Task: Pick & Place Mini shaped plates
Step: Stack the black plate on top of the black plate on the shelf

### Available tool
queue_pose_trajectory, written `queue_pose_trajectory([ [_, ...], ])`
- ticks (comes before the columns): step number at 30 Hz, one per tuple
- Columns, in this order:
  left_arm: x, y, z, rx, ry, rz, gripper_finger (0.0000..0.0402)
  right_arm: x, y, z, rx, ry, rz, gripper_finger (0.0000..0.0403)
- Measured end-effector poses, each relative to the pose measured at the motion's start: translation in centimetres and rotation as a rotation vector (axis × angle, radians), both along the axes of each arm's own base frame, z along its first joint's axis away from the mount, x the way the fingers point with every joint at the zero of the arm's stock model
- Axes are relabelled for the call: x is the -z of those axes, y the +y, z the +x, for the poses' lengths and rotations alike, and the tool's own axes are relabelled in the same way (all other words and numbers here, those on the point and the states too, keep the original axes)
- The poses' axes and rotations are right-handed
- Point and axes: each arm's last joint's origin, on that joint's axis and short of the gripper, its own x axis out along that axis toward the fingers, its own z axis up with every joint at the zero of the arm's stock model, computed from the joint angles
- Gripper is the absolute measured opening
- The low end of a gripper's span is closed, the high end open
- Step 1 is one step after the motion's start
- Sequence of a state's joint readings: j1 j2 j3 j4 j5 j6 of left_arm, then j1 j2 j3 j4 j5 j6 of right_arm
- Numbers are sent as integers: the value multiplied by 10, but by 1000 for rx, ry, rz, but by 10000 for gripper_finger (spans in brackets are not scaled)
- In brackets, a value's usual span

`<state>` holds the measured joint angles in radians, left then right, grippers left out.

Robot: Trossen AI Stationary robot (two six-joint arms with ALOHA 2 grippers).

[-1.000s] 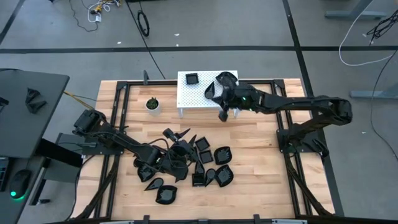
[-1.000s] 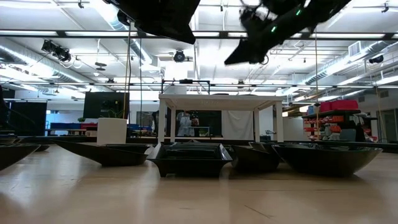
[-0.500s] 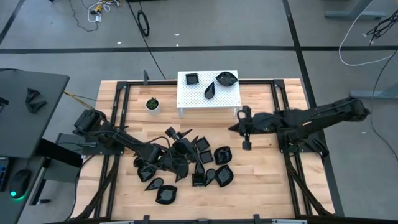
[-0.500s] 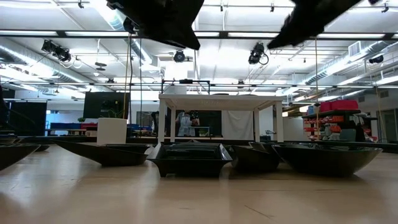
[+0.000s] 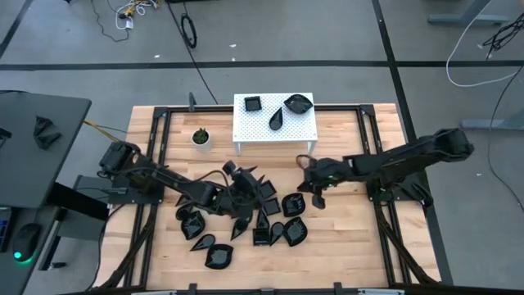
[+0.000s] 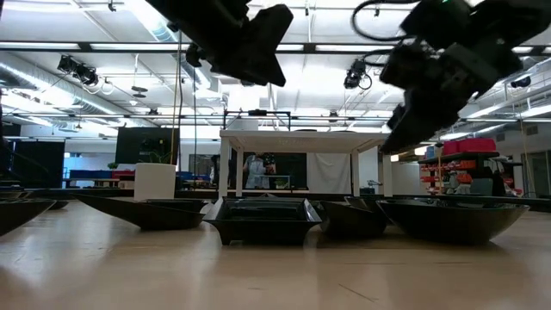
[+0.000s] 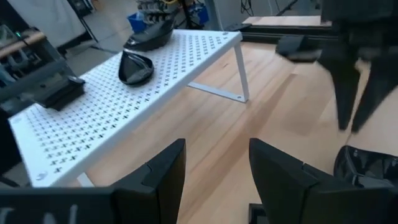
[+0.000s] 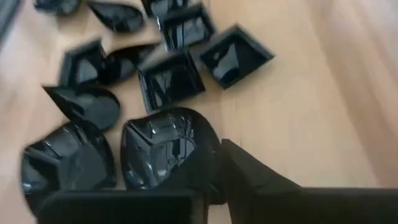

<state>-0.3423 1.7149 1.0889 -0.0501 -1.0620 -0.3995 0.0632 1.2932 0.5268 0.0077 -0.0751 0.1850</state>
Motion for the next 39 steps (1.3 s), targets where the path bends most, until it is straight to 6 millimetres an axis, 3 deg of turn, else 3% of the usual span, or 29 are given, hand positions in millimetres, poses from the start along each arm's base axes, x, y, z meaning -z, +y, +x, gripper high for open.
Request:
queue_pose_trajectory([
  [7,1,2,1,26,9,-28,181,21,2,37,-126,166,-103,106],
  [13,1,0,1,44,14,-36,181,30,-3,51,-130,254,-138,120],
  [18,2,-3,0,55,22,-36,181,31,-3,50,-137,272,-144,106],
  [25,2,-3,0,55,22,-36,181,31,-3,48,-139,293,-143,44],
  [28,2,-2,0,54,25,-35,181,24,-3,45,-136,284,-140,13],
  [31,2,-3,0,55,27,-35,181,9,-3,39,-128,261,-133,7],
  [39,2,-3,0,54,28,-35,181,-66,-14,5,-4,39,-128,4],
])
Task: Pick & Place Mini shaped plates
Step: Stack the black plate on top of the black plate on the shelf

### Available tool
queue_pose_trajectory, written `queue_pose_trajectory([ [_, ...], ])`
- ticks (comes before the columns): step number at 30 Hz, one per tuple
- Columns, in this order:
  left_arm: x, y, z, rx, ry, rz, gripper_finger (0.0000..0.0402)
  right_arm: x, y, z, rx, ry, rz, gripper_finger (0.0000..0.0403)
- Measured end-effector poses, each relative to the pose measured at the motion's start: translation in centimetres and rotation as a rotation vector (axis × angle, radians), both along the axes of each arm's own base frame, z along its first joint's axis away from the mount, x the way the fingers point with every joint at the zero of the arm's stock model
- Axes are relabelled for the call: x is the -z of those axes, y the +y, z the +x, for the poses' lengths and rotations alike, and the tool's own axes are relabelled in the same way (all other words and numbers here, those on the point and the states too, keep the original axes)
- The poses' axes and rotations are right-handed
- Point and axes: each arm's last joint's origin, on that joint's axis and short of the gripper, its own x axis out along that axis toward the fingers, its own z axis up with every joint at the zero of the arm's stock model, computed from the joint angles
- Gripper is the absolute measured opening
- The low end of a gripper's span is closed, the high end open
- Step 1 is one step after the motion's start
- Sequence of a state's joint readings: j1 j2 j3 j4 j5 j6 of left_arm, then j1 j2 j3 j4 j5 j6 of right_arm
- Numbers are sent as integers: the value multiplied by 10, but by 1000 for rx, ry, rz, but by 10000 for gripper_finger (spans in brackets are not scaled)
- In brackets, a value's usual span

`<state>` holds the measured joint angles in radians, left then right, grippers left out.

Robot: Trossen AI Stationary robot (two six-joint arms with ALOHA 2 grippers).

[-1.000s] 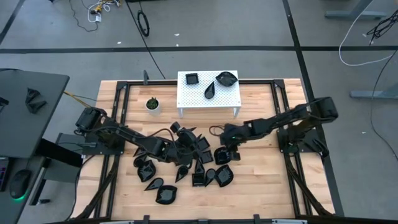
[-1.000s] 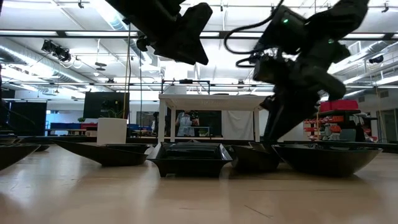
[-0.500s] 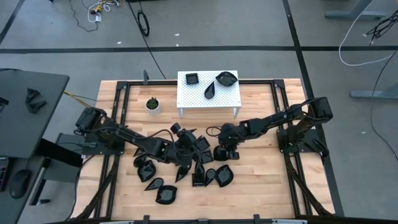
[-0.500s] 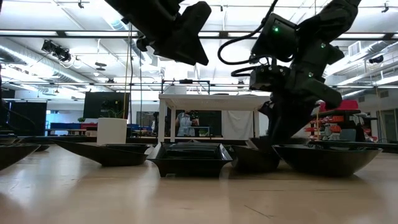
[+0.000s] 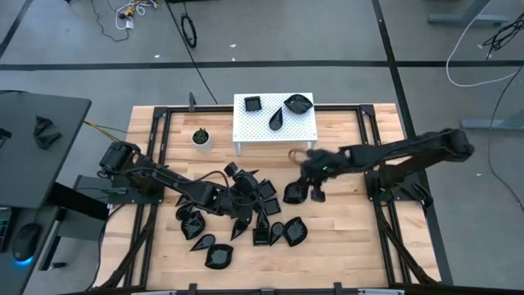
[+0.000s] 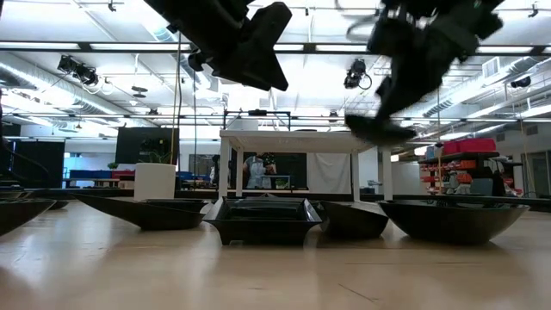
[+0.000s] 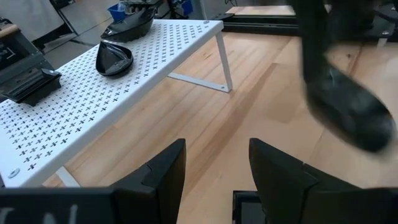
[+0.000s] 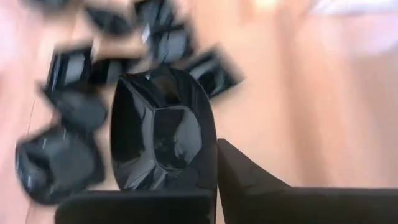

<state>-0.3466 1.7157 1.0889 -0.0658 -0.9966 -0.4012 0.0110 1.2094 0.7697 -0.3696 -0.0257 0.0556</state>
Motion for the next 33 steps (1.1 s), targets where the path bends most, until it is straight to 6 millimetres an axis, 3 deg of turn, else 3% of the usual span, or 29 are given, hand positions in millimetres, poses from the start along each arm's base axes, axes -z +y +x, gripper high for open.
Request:
queue_pose_trajectory([
  [5,0,1,0,-4,-5,-5,181,-62,-31,-19,154,-198,-104,7],
  [8,0,1,0,-4,-5,-4,181,-93,-65,-23,323,-262,-119,4],
  [11,0,1,0,-5,-5,-4,181,-109,-108,-27,518,-246,-129,3],
  [16,0,1,0,-7,-5,-4,181,-94,-177,-29,675,-120,-60,6],
  [21,0,3,1,-12,-5,-3,181,-68,-225,-28,763,-39,21,6],
  [25,0,3,1,-12,-5,-3,181,-61,-240,-27,796,-32,38,9],
  [33,0,2,1,-10,-7,-10,181,-59,-242,-29,775,-48,105,11],
])
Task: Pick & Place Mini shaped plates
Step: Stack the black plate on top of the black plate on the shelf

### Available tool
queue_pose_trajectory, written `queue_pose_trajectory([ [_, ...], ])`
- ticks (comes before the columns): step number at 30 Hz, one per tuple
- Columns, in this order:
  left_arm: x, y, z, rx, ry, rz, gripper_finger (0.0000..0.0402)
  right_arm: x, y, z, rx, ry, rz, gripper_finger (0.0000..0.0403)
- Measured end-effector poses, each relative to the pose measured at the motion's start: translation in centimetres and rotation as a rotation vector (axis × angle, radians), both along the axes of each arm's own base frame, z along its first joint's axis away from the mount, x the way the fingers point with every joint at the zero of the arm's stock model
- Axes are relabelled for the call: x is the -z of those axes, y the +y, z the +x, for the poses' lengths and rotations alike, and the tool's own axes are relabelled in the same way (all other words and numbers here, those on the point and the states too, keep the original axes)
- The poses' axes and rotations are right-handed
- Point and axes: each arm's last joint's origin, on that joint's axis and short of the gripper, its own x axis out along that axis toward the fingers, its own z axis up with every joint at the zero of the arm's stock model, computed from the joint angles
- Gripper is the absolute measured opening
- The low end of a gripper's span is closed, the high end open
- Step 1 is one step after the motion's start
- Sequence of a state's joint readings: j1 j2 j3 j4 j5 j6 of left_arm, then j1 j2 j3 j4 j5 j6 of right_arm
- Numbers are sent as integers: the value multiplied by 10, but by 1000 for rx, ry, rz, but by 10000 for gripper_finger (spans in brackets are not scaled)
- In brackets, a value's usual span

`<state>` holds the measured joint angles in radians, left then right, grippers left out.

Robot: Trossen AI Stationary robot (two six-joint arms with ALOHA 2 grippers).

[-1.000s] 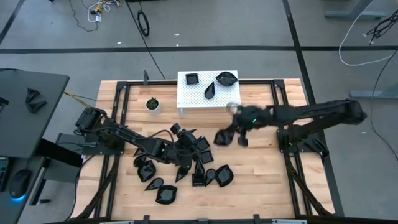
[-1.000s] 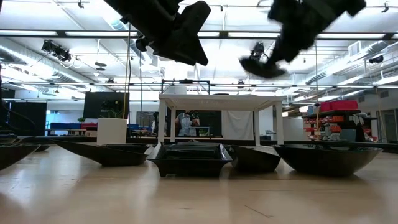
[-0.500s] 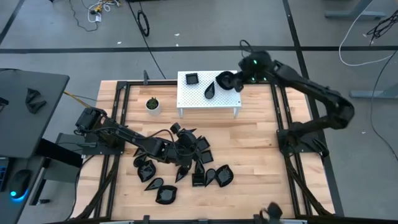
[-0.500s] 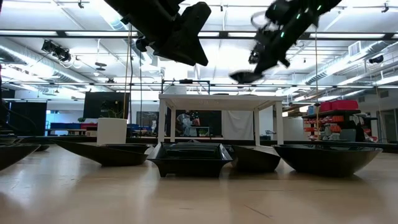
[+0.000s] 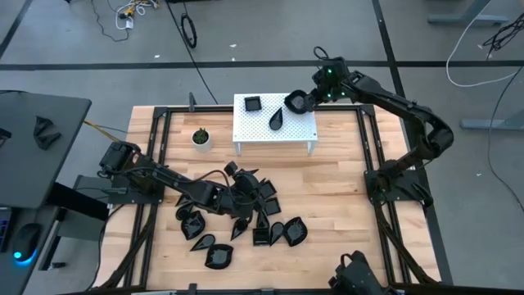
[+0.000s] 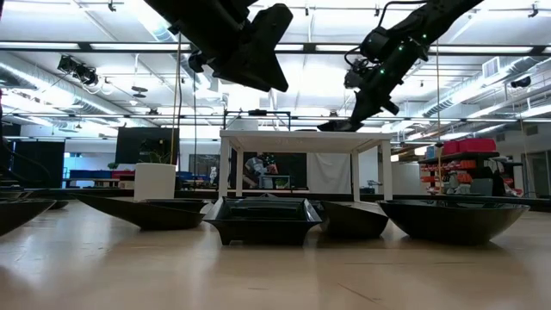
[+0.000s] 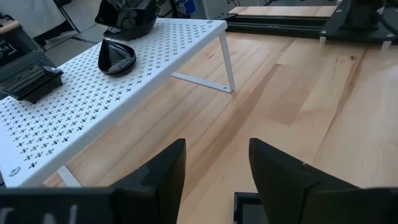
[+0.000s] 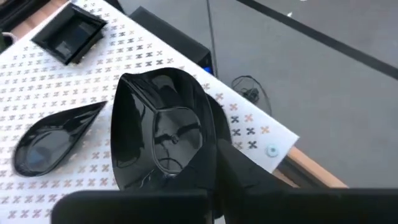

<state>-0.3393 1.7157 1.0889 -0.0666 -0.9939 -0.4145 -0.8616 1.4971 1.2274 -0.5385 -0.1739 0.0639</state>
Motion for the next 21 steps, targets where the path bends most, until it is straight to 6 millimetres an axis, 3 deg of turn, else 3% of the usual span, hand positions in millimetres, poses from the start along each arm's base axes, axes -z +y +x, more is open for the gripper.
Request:
queue_pose_trajectory([
  [9,0,0,0,2,0,-3,181,0,0,0,-15,6,-13,26],
  [17,0,0,0,2,0,-4,181,-7,-3,2,-55,-17,-106,108],
  [21,0,0,0,2,-1,-4,181,-22,6,0,-121,-46,-172,141],
])
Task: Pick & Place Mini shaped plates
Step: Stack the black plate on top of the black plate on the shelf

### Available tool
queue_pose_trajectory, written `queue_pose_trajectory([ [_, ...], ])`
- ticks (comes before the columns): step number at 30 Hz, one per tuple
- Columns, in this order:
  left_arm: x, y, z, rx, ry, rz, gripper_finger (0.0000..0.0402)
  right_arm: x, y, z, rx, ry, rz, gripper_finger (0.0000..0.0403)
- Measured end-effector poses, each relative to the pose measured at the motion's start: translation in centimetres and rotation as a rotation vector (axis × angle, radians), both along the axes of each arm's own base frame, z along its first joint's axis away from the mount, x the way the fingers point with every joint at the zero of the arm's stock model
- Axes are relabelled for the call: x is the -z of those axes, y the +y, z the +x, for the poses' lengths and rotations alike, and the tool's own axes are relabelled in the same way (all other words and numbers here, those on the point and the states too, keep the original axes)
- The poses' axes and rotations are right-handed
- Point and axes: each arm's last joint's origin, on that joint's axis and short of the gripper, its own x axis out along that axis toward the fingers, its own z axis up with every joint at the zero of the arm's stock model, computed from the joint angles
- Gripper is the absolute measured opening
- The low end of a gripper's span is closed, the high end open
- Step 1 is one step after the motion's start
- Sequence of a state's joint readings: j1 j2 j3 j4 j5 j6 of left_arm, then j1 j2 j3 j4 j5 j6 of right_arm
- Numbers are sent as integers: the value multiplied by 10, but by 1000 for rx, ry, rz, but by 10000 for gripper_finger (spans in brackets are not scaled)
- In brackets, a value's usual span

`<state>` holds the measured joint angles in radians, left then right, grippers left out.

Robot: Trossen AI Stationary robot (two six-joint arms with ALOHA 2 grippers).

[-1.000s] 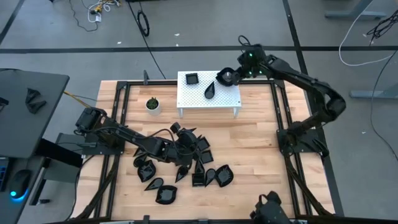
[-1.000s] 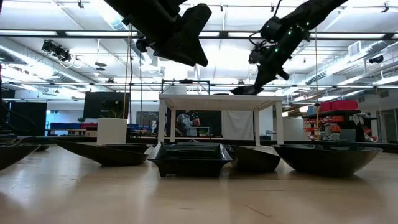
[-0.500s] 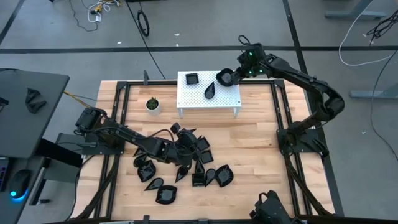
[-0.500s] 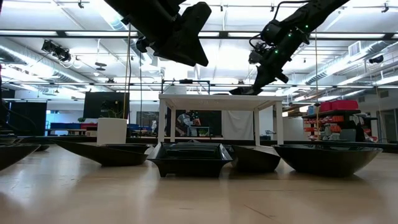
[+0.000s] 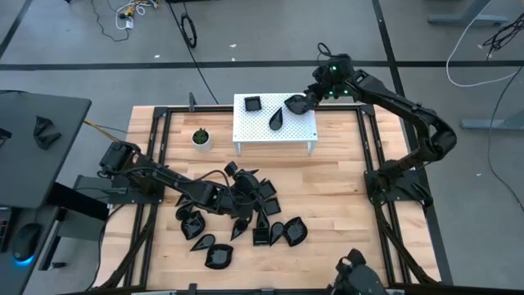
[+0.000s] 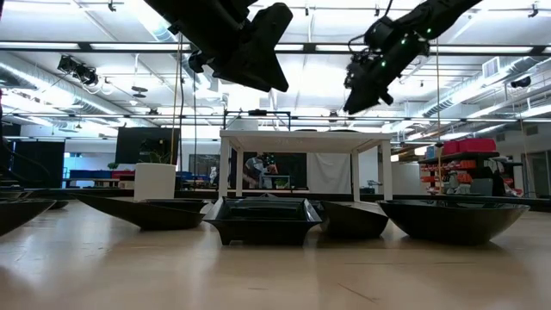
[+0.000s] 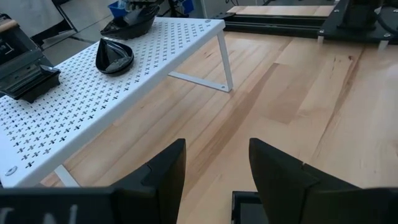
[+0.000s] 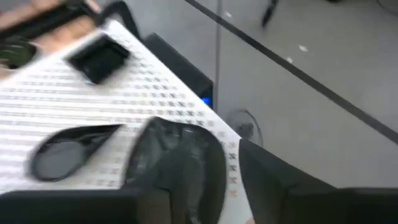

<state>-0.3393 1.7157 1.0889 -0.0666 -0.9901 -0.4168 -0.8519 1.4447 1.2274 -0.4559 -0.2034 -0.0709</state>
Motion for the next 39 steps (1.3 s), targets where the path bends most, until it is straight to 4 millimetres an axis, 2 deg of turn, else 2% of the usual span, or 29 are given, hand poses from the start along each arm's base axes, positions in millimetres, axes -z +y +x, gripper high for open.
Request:
queue_pose_trajectory([
  [2,0,0,0,0,0,0,181,-10,13,0,-71,-52,-8,151],
  [5,0,0,0,0,-1,-1,181,-24,47,3,-241,-154,-49,157],
  [9,0,0,0,-6,-12,-13,181,-15,105,2,-438,-271,-97,156],
  [12,0,0,0,-6,-13,-14,181,3,157,-1,-615,-384,-129,153],
  [16,0,0,0,-8,-16,-18,181,46,216,-11,-874,-488,-141,150],
  [20,0,0,0,-6,-15,-19,181,90,255,-23,-972,-542,-142,151],
  [24,4,-4,-1,76,45,-65,181,122,270,-33,-907,-546,-125,151],
  [28,14,-18,-12,203,176,-180,181,137,272,-37,-840,-528,-107,151],
  [33,24,-47,-36,202,248,-312,181,138,271,-36,-790,-523,-139,151],
  [39,26,-76,-58,180,210,-347,181,130,270,-35,-775,-582,-227,151],
])
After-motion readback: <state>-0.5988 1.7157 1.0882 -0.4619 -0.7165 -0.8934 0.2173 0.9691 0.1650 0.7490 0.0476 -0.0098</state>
